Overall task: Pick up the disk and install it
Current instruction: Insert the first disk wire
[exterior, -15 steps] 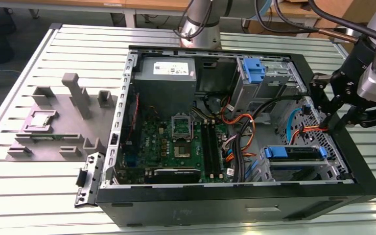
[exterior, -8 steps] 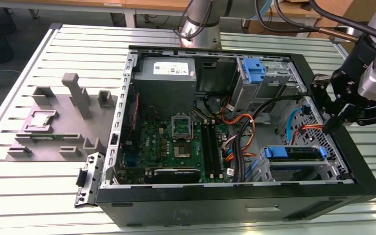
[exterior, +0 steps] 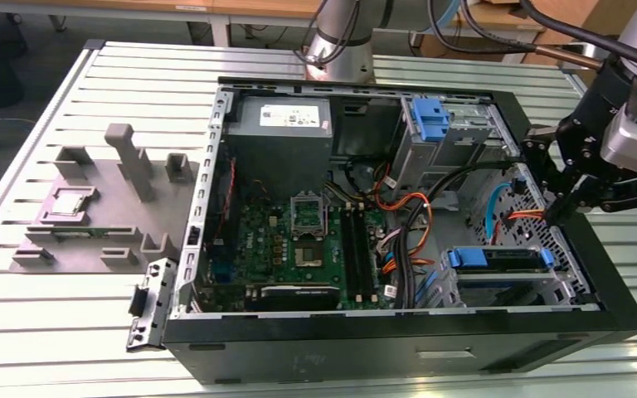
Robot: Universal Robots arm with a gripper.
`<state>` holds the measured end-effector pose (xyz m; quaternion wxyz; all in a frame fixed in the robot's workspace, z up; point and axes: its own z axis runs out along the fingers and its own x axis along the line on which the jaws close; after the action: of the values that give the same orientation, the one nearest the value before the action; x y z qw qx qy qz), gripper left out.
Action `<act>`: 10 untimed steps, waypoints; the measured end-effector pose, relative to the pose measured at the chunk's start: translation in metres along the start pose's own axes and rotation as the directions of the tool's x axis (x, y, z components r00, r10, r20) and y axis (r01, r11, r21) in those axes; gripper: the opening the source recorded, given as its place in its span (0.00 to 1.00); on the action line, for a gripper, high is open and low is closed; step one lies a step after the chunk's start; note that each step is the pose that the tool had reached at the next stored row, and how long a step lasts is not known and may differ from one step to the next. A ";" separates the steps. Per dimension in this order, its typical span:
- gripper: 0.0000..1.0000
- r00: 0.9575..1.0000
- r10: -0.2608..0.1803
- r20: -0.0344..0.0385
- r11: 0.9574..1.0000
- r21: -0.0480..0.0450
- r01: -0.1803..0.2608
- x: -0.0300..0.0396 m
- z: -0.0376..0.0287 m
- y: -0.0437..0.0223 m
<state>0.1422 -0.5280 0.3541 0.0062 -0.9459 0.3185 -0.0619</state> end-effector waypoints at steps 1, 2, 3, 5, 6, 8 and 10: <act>0.17 1.000 0.000 0.000 1.000 0.000 0.000 -0.0001 0.0000 0.0001; 0.17 1.000 0.000 0.000 1.000 0.000 0.000 -0.0001 0.0000 0.0001; 0.17 1.000 0.000 0.000 1.000 0.000 0.000 -0.0002 0.0000 0.0002; 0.17 1.000 0.000 0.000 1.000 0.000 0.000 -0.0004 -0.0001 0.0003; 0.17 1.000 0.000 0.000 1.000 0.000 0.000 -0.0004 -0.0001 0.0003; 0.17 1.000 0.000 0.000 1.000 0.000 0.000 -0.0005 -0.0001 0.0004; 0.17 1.000 0.000 0.000 1.000 0.000 0.000 -0.0006 -0.0001 0.0004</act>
<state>0.1414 -0.5280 0.3541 0.0062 -0.9458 0.3187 -0.0619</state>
